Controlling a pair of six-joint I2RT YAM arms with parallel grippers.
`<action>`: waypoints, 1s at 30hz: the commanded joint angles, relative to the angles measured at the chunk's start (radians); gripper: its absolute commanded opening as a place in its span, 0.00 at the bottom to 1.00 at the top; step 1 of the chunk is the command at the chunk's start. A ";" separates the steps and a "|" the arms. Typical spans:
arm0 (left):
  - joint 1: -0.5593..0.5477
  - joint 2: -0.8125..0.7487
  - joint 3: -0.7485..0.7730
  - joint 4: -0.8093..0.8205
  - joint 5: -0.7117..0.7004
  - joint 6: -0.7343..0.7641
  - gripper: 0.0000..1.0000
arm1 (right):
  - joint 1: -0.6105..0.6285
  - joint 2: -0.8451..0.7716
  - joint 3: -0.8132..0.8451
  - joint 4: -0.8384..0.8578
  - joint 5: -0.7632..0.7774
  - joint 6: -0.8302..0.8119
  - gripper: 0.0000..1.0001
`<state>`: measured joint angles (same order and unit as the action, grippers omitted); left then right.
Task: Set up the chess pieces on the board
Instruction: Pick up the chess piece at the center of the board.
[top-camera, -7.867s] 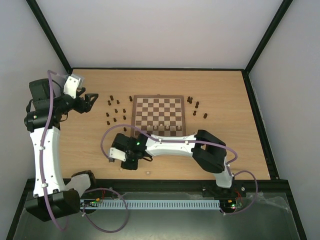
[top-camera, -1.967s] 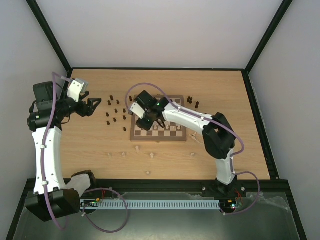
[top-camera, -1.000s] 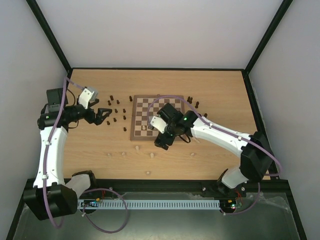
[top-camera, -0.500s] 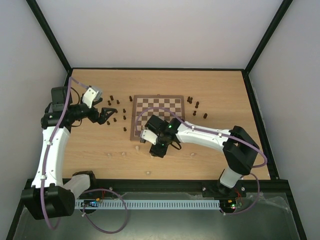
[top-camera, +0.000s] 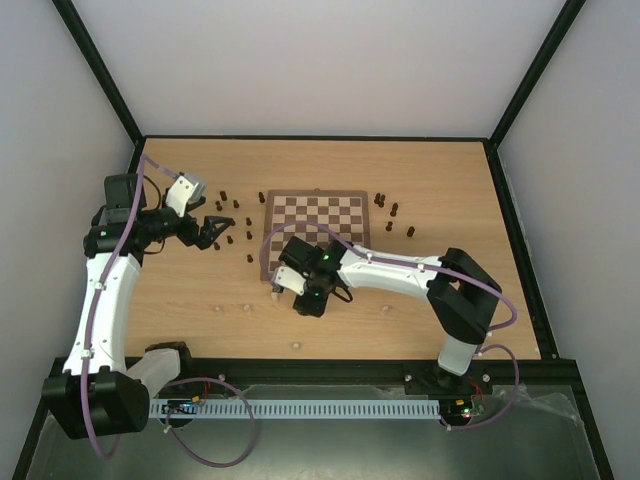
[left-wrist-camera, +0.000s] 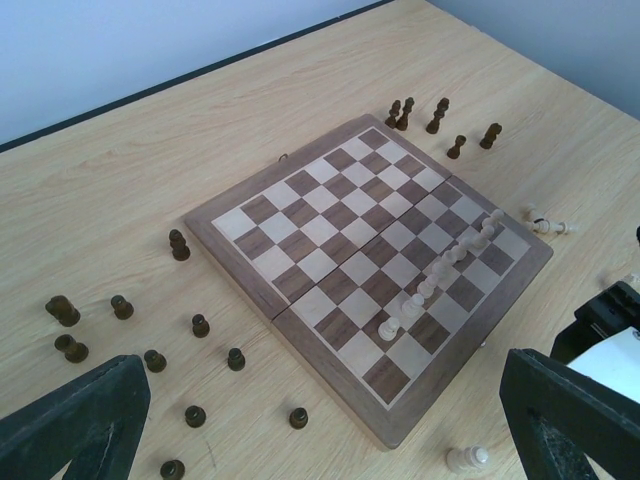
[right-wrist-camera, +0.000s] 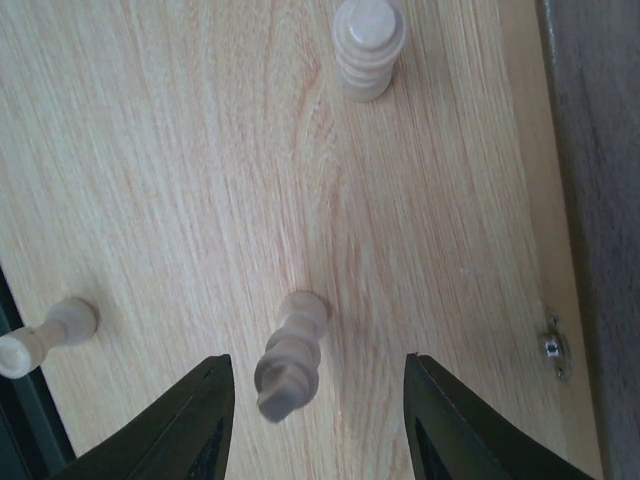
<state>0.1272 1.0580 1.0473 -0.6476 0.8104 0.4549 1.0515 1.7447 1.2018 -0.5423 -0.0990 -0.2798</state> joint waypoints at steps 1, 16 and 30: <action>-0.005 -0.004 -0.011 0.013 0.010 0.000 0.99 | 0.009 0.045 0.051 -0.051 0.031 0.014 0.47; -0.005 -0.010 -0.014 0.007 0.010 0.010 0.99 | 0.009 0.084 0.076 -0.085 0.051 0.016 0.40; -0.005 -0.014 -0.011 0.001 0.014 0.010 0.99 | 0.016 0.053 0.039 -0.103 0.052 0.015 0.42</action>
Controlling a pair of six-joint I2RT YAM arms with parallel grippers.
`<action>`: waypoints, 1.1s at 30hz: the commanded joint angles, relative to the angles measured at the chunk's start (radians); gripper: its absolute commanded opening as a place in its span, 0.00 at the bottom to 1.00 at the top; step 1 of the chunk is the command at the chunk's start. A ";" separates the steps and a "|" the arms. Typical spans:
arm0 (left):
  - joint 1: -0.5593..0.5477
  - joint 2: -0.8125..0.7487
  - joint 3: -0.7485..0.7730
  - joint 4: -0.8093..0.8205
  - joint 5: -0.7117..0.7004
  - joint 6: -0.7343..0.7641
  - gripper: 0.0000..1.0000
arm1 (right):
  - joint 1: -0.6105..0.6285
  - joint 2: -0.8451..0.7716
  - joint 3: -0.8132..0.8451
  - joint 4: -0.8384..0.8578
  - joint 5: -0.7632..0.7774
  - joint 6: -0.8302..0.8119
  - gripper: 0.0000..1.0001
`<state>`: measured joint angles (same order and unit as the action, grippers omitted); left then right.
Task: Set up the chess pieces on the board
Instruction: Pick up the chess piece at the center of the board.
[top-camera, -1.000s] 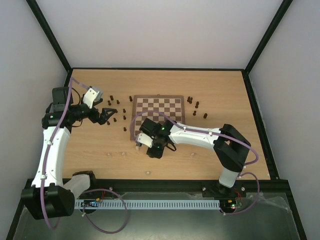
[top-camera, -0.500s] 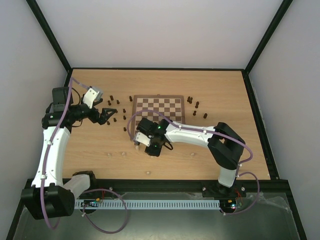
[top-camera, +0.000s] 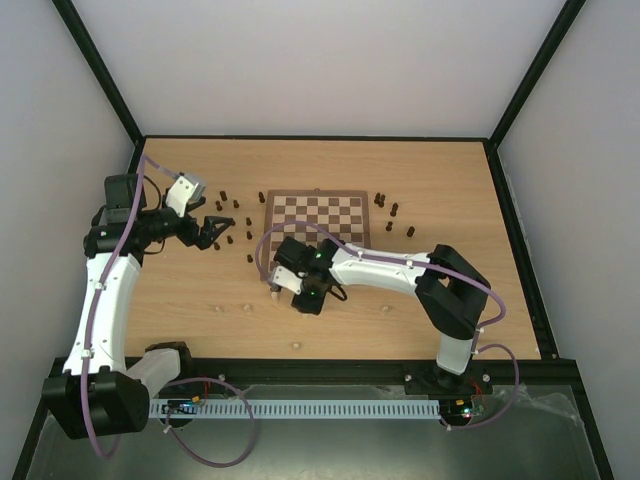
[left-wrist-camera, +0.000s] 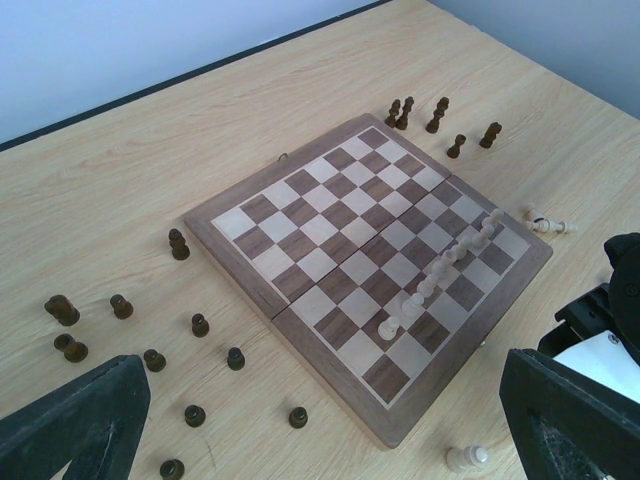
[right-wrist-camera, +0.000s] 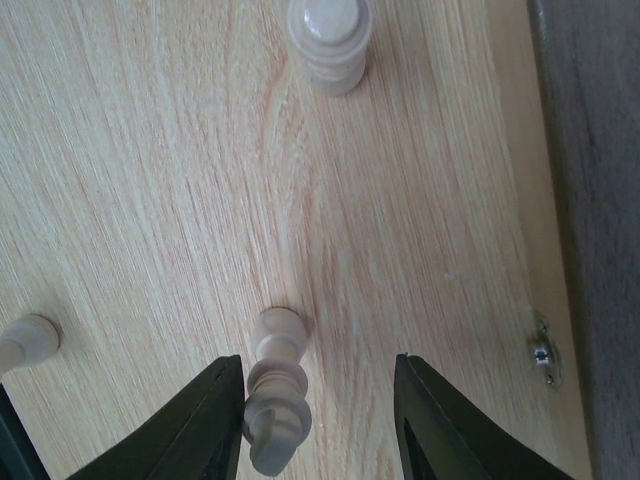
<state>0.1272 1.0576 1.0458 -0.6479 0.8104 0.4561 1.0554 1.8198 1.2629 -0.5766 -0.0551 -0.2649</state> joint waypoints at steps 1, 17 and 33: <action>-0.005 -0.014 -0.009 0.001 0.015 0.009 0.99 | 0.014 -0.025 -0.025 -0.069 0.009 0.001 0.42; -0.005 -0.011 -0.009 0.000 0.016 0.009 0.99 | 0.026 -0.096 -0.034 -0.100 0.052 0.000 0.19; -0.006 -0.003 -0.004 -0.004 0.008 0.016 0.99 | -0.132 -0.051 0.107 -0.121 0.104 -0.085 0.19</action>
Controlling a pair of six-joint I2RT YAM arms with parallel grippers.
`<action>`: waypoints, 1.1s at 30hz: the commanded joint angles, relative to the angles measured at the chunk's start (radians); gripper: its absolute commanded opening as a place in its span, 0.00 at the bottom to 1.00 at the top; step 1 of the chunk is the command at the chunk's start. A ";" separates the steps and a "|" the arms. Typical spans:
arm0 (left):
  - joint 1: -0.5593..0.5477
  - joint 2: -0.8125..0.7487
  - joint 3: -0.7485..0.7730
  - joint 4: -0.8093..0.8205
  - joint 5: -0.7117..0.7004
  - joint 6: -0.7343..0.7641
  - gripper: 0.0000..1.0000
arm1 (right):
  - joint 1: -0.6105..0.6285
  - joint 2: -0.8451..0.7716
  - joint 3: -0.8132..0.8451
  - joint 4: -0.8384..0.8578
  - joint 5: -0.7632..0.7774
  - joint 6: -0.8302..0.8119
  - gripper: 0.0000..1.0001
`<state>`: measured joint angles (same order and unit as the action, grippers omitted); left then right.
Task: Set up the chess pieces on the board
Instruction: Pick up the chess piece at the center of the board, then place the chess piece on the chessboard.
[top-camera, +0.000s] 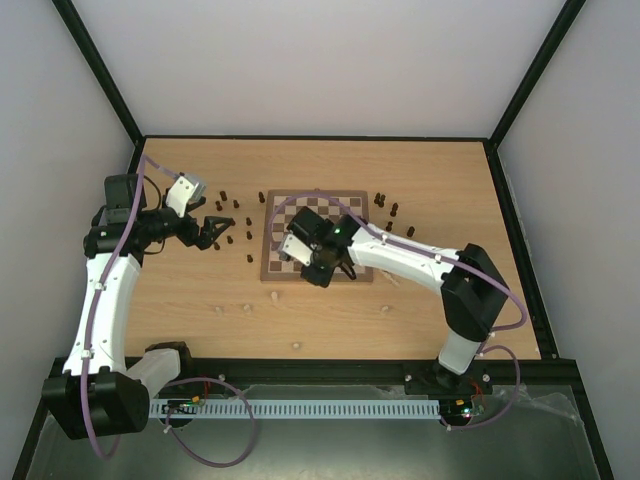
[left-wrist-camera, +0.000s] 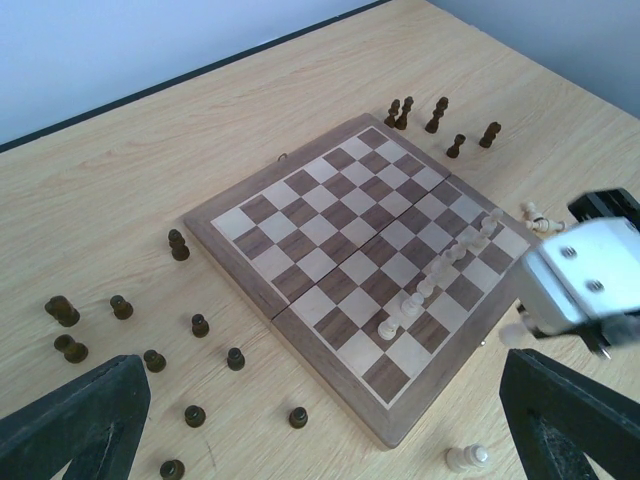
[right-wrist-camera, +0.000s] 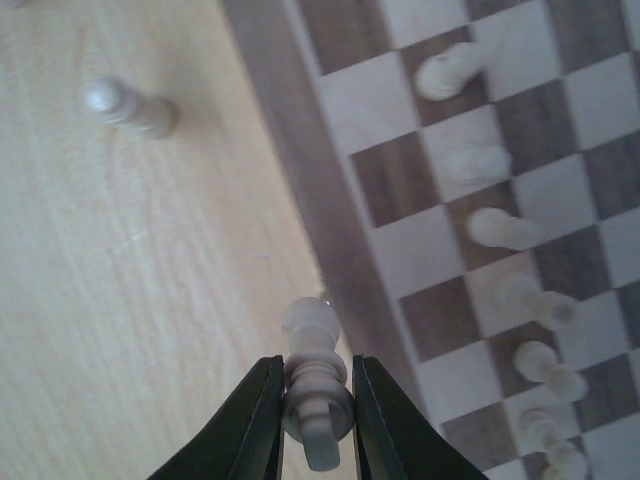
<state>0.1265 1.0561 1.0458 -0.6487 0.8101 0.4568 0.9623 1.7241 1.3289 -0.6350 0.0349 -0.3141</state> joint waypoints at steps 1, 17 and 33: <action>-0.005 -0.001 -0.003 -0.005 0.009 0.016 0.99 | -0.051 0.056 0.048 -0.062 0.015 -0.038 0.19; -0.005 0.010 -0.002 -0.006 0.012 0.022 0.99 | -0.145 0.131 0.077 -0.050 0.013 -0.062 0.20; -0.005 0.012 -0.003 -0.007 0.014 0.023 0.99 | -0.163 0.135 0.064 -0.043 0.021 -0.063 0.20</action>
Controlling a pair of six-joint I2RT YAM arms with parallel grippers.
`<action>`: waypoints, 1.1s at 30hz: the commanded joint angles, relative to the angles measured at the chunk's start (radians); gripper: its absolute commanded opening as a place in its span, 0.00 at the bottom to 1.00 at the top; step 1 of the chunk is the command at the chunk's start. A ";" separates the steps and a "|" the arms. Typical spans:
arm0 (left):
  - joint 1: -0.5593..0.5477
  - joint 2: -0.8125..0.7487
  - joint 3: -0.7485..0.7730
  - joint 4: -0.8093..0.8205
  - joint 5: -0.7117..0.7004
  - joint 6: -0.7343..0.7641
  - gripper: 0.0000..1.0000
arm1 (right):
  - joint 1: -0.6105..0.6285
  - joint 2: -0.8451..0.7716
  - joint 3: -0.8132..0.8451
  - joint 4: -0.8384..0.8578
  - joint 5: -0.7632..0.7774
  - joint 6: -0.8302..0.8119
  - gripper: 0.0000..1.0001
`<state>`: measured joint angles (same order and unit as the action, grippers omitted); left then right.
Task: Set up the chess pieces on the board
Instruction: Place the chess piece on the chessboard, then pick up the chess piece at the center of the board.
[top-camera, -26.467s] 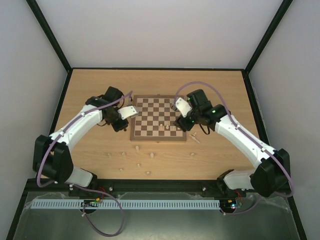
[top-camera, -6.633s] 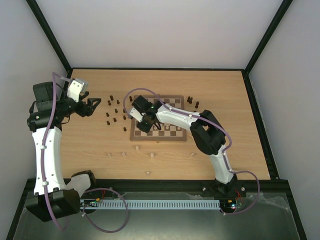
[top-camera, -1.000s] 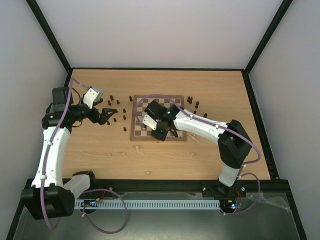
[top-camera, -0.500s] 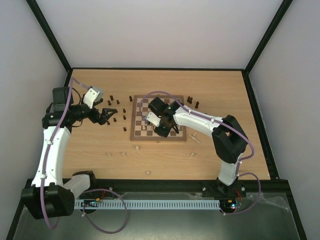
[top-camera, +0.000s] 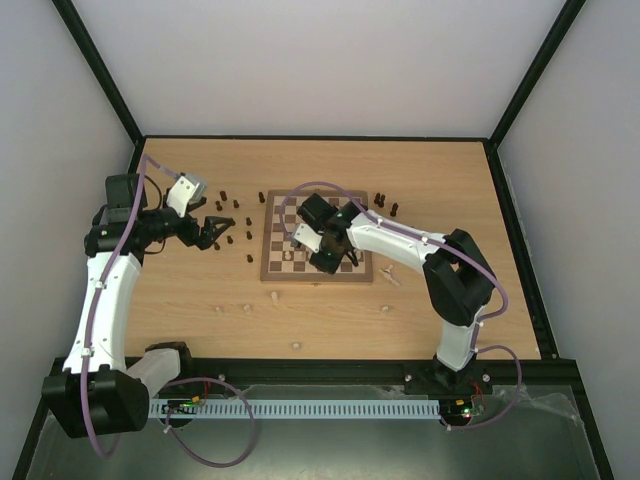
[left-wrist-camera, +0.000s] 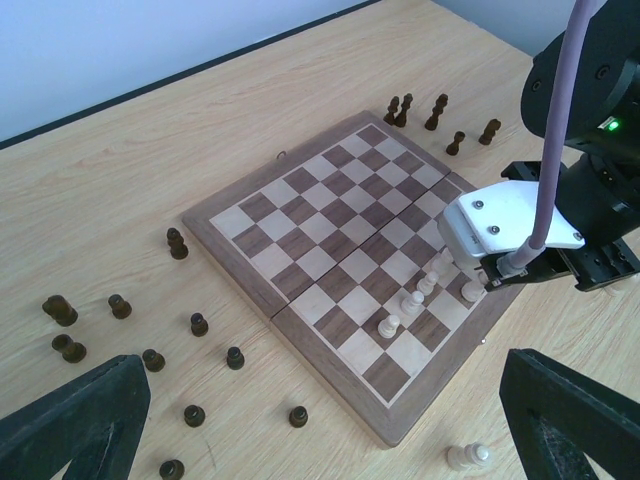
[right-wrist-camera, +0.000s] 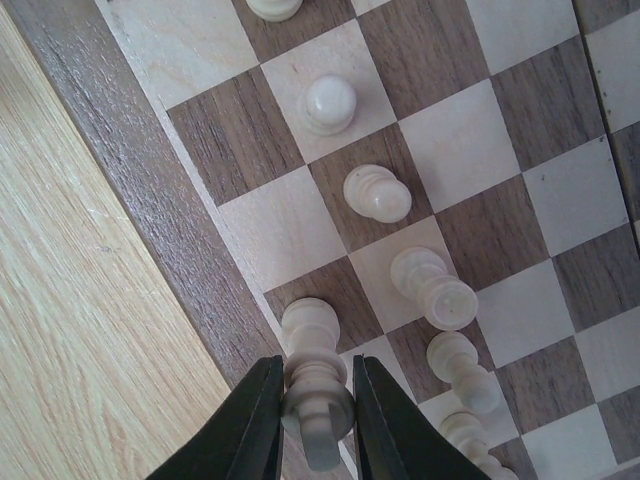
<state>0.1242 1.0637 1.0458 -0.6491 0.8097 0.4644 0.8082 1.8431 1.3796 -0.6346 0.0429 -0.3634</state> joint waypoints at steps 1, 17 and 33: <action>-0.003 0.006 -0.003 -0.007 0.015 0.016 0.99 | -0.009 0.016 0.013 -0.042 0.014 -0.015 0.20; -0.003 0.004 -0.003 -0.006 0.016 0.016 0.99 | -0.009 -0.031 0.030 -0.040 -0.020 -0.010 0.35; -0.006 0.003 -0.002 -0.001 0.014 0.011 0.99 | 0.100 -0.124 0.039 -0.090 -0.205 0.011 0.50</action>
<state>0.1226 1.0683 1.0458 -0.6487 0.8101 0.4641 0.8467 1.7084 1.4322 -0.6571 -0.0689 -0.3550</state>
